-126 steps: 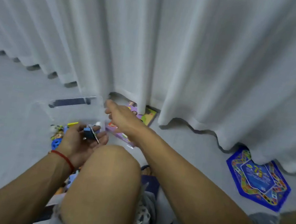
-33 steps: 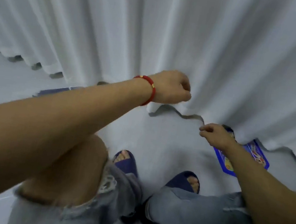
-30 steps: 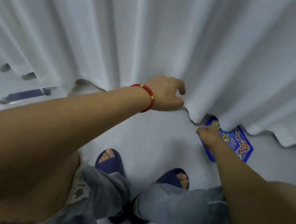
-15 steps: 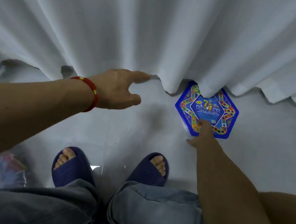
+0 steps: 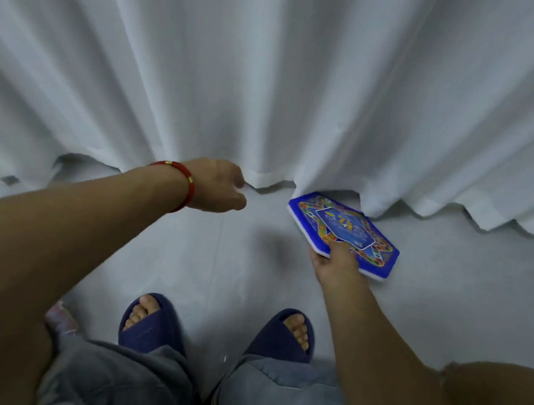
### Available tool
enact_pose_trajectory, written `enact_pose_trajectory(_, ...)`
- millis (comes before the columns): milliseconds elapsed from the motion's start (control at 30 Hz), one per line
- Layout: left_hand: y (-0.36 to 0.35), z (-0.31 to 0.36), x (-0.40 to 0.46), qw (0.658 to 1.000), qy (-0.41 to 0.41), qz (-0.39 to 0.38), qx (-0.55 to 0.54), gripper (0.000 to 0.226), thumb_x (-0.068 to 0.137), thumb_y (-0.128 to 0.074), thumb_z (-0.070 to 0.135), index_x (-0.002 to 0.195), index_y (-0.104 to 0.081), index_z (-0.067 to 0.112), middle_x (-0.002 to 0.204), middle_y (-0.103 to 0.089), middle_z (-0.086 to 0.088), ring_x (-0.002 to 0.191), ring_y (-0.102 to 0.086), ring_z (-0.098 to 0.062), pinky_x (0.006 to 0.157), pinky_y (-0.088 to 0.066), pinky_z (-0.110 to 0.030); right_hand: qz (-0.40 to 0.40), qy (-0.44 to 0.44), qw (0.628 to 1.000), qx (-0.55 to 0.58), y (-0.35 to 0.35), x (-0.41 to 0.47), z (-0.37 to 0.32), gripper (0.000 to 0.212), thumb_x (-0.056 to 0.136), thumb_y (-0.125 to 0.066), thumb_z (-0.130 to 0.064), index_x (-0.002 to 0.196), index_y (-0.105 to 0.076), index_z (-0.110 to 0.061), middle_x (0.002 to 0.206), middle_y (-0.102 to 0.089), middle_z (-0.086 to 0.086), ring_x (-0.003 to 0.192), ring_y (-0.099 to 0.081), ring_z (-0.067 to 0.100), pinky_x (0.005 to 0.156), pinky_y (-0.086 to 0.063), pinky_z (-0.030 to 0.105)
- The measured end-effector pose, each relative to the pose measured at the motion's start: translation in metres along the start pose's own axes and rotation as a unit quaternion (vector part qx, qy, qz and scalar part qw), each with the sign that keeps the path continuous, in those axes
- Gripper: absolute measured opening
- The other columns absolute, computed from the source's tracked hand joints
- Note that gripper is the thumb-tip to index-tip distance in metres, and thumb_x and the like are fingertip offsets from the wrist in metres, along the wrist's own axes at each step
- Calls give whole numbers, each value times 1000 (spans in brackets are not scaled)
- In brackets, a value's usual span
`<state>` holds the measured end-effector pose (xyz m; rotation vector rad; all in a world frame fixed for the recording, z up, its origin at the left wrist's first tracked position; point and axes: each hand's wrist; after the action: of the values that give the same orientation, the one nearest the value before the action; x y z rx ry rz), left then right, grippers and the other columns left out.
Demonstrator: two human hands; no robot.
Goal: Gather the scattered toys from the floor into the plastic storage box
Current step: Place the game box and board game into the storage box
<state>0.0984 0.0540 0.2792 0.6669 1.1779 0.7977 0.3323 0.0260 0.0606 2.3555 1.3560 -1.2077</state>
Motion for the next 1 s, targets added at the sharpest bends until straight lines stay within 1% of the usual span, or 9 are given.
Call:
enact_pose_trajectory(67,10,-12,-17,999,18,8,-38,36,93,-54,29,126,-60,16,124,-60,-6,106,-56,-24,71,-45,-26,-7,-46,994,99,-27,-44,2,40,89,-60,-8,126,-49,-2,111,-63,21,94,-65,30,77,-59,39)
enact_pose_trajectory(133,15,-35,-34,994,49,24,-91,34,93,-55,29,123,-63,16,119,-60,-4,100,-55,-23,71,-45,-27,-40,-88,987,131,-53,-85,14,37,90,-62,-3,125,-51,-4,104,-66,20,88,-66,29,61,-60,38)
enact_pose_trajectory(200,17,-67,-49,980,102,25,-170,36,90,-60,32,124,-63,18,127,-57,-4,111,-54,-27,86,-52,-40,-103,-118,984,87,-74,-123,25,32,91,-64,-6,120,-53,-5,106,-67,20,91,-66,30,67,-60,40)
enact_pose_trajectory(300,18,-125,-75,919,181,66,-343,55,87,-68,36,134,-51,13,138,-47,-10,121,-47,-33,92,-51,-54,-198,-142,970,5,-107,-175,31,22,93,-64,-16,112,-56,-9,104,-66,14,92,-64,27,96,-50,48)
enact_pose_trajectory(400,9,-190,-114,804,227,148,-530,70,85,-72,39,138,-42,5,141,-46,-20,120,-53,-39,90,-52,-50,-283,-133,944,-109,-151,-210,37,20,93,-63,-20,111,-59,-12,106,-67,11,95,-64,25,98,-48,49)
enact_pose_trajectory(533,-38,-267,-179,603,193,215,-743,40,91,-66,19,127,-57,3,113,-70,-17,85,-70,-28,66,-59,-41,-360,-92,898,-236,-222,-254,64,26,93,-65,-18,117,-60,-11,100,-71,10,89,-66,24,85,-55,45)
enact_pose_trajectory(667,-108,-320,-235,449,199,339,-803,36,92,-63,8,126,-56,1,119,-67,-19,90,-69,-30,79,-58,-46,-398,-7,822,-408,-281,-288,96,35,92,-68,-34,114,-63,-7,102,-75,9,92,-72,23,75,-58,40)
enact_pose_trajectory(767,-159,-336,-265,354,240,400,-811,40,89,-66,6,127,-51,2,119,-67,-20,95,-69,-33,64,-60,-44,-395,103,760,-506,-310,-306,102,36,93,-63,-42,114,-60,-13,108,-65,7,100,-63,23,84,-58,42)
enact_pose_trajectory(1000,-221,-304,-258,325,321,418,-785,38,86,-69,1,113,-45,10,100,-67,-13,83,-70,-31,59,-59,-44,-485,194,603,-603,-337,-345,92,21,95,-59,-30,107,-67,-15,111,-68,10,96,-66,20,83,-57,39)
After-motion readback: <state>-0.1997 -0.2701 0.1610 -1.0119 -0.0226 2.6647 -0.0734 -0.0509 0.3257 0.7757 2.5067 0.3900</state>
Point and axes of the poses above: each hand's wrist, its own x-axis towards the middle knuckle, its own y-axis out of the back of the hand, z = x × y
